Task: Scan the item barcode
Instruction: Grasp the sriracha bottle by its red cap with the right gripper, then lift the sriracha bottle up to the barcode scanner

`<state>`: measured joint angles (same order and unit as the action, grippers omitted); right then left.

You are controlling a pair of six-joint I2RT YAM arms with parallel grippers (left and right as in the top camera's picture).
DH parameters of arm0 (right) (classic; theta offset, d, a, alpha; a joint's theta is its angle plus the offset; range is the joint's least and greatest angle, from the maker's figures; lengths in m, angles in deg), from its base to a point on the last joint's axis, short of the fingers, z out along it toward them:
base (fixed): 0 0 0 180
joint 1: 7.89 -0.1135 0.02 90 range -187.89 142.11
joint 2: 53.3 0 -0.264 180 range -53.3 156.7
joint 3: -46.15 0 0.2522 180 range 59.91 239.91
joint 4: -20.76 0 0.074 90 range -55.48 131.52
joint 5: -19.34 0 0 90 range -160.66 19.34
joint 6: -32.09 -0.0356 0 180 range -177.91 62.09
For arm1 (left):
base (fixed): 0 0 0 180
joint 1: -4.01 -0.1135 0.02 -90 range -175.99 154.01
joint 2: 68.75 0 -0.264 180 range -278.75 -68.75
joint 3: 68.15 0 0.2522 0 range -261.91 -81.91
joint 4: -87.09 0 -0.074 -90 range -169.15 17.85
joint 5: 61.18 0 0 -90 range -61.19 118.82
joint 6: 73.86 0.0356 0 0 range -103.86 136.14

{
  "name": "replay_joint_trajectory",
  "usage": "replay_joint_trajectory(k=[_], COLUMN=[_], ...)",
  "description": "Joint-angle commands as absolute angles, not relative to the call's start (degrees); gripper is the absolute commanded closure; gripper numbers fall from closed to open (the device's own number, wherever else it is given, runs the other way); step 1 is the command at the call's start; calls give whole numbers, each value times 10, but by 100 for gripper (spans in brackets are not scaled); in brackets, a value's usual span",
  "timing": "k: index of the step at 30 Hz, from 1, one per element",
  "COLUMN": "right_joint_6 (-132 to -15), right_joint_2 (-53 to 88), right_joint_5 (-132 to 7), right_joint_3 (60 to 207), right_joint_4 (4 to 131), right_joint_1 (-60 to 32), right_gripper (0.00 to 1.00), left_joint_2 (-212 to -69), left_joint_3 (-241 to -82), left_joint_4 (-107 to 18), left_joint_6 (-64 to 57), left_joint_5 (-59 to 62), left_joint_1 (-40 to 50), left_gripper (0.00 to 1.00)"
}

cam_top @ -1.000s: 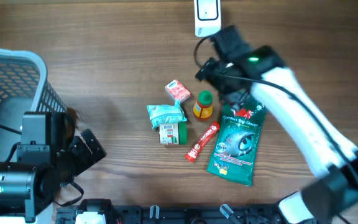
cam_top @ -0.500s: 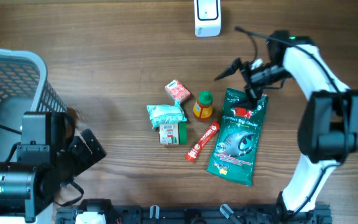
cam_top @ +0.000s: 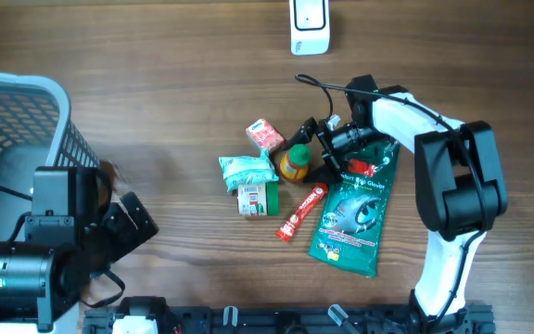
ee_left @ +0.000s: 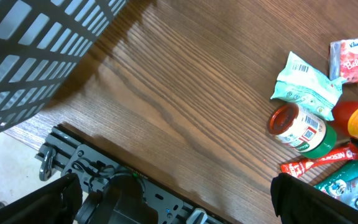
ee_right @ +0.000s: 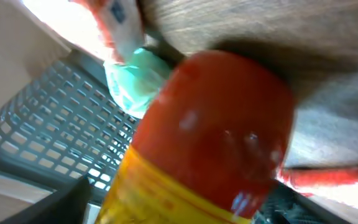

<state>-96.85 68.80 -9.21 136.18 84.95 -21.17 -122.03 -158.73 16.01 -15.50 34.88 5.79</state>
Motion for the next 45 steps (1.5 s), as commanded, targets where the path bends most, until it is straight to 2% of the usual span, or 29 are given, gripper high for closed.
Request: replay_joint_trajectory(k=[1,4,6,8,13,16,19,24,30,31,33,34,35,39,45], right_joint_6=[-986,-984,-985,-983,-905,-800,-739,-648,-587,-587,-565,-556,-548,-537,-571], right_joint_2=[701,701,701,701,608,521,524,554,651,664,688,691,694,694,603], right_joint_5=[-98,-100,-109,-136,-375,-401,-446,-436,-397,-386,-360,-348,-331,-302,-298], right_joint_3=[1360,1360,1360,1360,1369,1368,1362,1360,1360,1360,1360,1360,1360,1360,1390], right_joint_4=[846,845,844,845,857,817,792,787,779,776,771,772,772,768,823], right_joint_1=[-216,-216,-215,-214,-201,-228,-282,-337,-341,-341,-341,-341,-341,-341,-333], right_gripper=[27,48,51,38,21,10,0,0,0,2,12,18,29,53,59], left_joint_2=[-1220,-1220,-1220,-1220,-1220,-1220,-1220,-1220,-1220,-1220,-1220,-1220,-1220,-1220,-1220], left_joint_3=[-1586,-1586,-1586,-1586,-1586,-1586,-1586,-1586,-1586,-1586,-1586,-1586,-1586,-1586,-1586], left_joint_4=[161,161,161,161,161,161,161,161,161,161,161,161,161,161,161], left_joint_6=[-161,-161,-161,-161,-161,-161,-161,-161,-161,-161,-161,-161,-161,-161,-161], left_joint_5=[346,346,346,346,346,346,346,346,346,346,346,346,346,346,346], left_joint_1=[60,60,60,60,60,60,60,60,60,60,60,60,60,60,60], left_gripper=[0,0,0,0,0,0,0,0,0,0,0,0,0,0,0])
